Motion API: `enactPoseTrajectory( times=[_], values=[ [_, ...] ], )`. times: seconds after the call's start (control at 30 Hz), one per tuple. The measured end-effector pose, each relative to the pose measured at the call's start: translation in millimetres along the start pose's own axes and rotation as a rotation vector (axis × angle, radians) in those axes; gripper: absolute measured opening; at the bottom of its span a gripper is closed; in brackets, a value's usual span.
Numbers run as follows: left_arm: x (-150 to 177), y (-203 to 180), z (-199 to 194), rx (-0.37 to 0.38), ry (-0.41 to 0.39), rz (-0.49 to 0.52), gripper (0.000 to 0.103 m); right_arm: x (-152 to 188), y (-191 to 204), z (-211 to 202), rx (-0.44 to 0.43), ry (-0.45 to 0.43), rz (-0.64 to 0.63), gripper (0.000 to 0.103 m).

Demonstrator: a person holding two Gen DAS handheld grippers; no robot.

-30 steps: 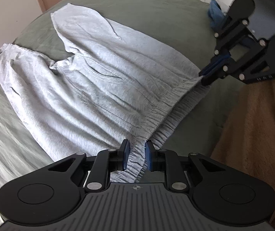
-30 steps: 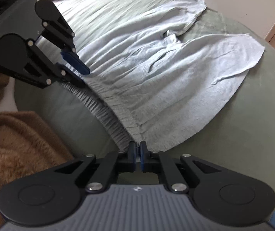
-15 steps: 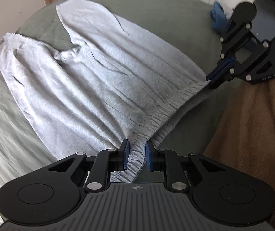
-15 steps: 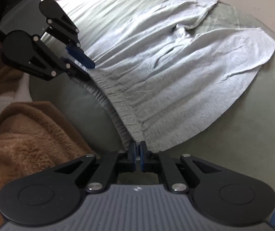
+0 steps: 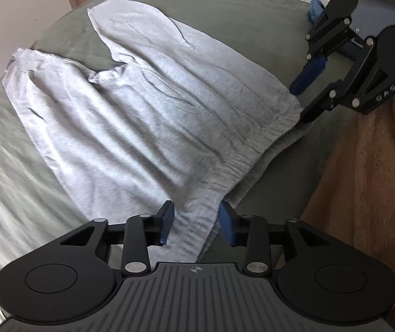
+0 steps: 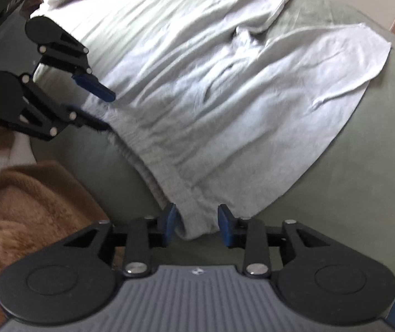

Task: Fold clothes
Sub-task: 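Regrasp the waistband with both grippers and pull it taut across the bed, then open both grippers and release the waistband onto the bed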

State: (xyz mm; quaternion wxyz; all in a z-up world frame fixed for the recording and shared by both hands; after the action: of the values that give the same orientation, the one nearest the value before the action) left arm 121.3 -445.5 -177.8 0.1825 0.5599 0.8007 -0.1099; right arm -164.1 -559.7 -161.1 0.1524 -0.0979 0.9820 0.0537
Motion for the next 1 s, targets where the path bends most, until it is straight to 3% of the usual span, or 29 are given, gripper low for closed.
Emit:
enactPoseTrajectory(
  times=[0.27, 0.3, 0.37, 0.43, 0.63, 0.8, 1.0],
  values=[
    [9.6, 7.3, 5.2, -0.029, 0.047, -0.036, 0.040, 1.8, 14.9, 18.9, -0.006, 0.079, -0.038, 0.035],
    [9.8, 7.4, 5.2, -0.034, 0.048, -0.039, 0.041, 2.1, 15.1, 19.7, 0.004, 0.086, -0.040, 0.023],
    [9.9, 8.5, 2.7, -0.033, 0.052, -0.055, 0.039, 2.4, 15.2, 21.8, 0.033, 0.104, -0.055, 0.013],
    [10.1, 10.4, -0.4, -0.030, 0.054, -0.076, 0.021, 2.3, 15.9, 19.0, 0.043, 0.105, -0.070, 0.008],
    [13.9, 16.3, -8.8, -0.023, 0.065, -0.128, 0.020, -3.9, 19.7, 2.6, 0.011, 0.102, -0.130, 0.007],
    [28.9, 13.3, -5.7, -0.029, 0.094, -0.142, 0.020, -5.3, 26.2, 19.2, -0.040, 0.176, -0.184, 0.007],
    [34.9, 14.7, -8.4, -0.030, 0.068, -0.166, 0.023, -4.1, 13.2, 29.3, -0.081, 0.194, -0.122, 0.008]
  ],
)
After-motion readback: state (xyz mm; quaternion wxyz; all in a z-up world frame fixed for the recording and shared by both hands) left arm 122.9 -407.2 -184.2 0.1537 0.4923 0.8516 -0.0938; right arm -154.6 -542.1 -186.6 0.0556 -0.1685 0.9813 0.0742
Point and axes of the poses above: each gripper's, at about its wrist camera, not at the fingertips, and z roughly the way its jaws point, y to its left, x to its underside, the point moved 3 cm from there along z, roughly the way its jaws point, and after that the axes turned 4 degrees about -z, right-handed, at the moved point
